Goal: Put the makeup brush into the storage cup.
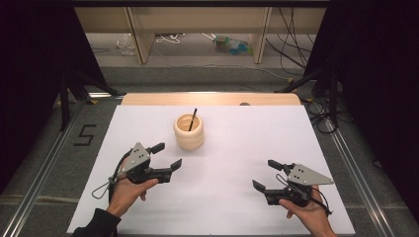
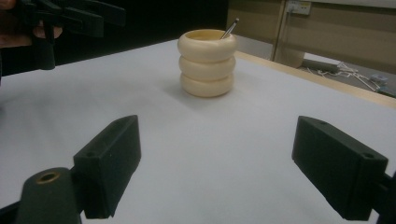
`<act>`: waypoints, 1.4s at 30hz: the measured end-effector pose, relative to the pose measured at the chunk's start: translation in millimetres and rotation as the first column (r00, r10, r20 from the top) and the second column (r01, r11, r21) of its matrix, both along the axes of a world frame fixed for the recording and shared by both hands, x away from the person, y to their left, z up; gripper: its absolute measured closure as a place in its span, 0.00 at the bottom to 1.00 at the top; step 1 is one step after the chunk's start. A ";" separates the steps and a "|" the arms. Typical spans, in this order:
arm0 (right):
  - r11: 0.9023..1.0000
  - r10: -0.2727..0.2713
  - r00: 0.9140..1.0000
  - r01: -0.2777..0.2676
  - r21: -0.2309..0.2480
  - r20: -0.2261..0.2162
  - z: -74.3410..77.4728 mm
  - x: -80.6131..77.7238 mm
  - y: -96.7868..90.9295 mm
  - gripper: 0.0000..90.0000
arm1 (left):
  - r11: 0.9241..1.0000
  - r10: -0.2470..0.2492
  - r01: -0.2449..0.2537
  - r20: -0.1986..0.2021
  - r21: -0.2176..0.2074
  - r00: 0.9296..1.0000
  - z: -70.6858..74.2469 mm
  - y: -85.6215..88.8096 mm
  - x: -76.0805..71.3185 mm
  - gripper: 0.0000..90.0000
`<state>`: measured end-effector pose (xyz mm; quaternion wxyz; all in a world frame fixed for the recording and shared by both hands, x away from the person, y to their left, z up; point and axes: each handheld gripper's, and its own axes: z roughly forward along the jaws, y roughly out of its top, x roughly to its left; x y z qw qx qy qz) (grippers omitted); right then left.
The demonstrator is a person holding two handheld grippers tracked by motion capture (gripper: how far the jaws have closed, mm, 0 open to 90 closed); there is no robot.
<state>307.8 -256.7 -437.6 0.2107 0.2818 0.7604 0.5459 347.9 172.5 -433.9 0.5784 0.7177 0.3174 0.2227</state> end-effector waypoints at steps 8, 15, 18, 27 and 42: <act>1.000 0.007 1.000 -0.007 0.019 0.007 -0.9 1.0 0.6 0.19 | 1.000 -0.009 0.009 0.013 0.005 1.000 0.4 1.0 -5.0 0.19; 1.000 -0.002 1.000 0.002 0.005 0.000 -0.2 0.1 0.0 0.19 | 1.000 -0.013 0.013 0.025 0.009 1.000 0.3 3.4 -9.3 0.19; 1.000 -0.003 1.000 0.003 0.005 -0.002 -0.3 0.0 -0.1 0.18 | 1.000 -0.022 0.022 0.035 0.020 0.999 -0.2 5.4 -10.8 0.19; 1.000 -0.003 1.000 0.003 0.005 0.000 0.2 -0.2 -0.3 0.18 | 1.000 -0.009 0.009 0.041 0.019 0.999 -2.2 12.2 -19.2 0.19; 1.000 0.002 1.000 -0.003 0.030 0.019 -1.2 1.5 0.8 0.18 | 1.000 0.004 -0.004 0.043 0.009 0.999 -6.2 26.1 -28.0 0.19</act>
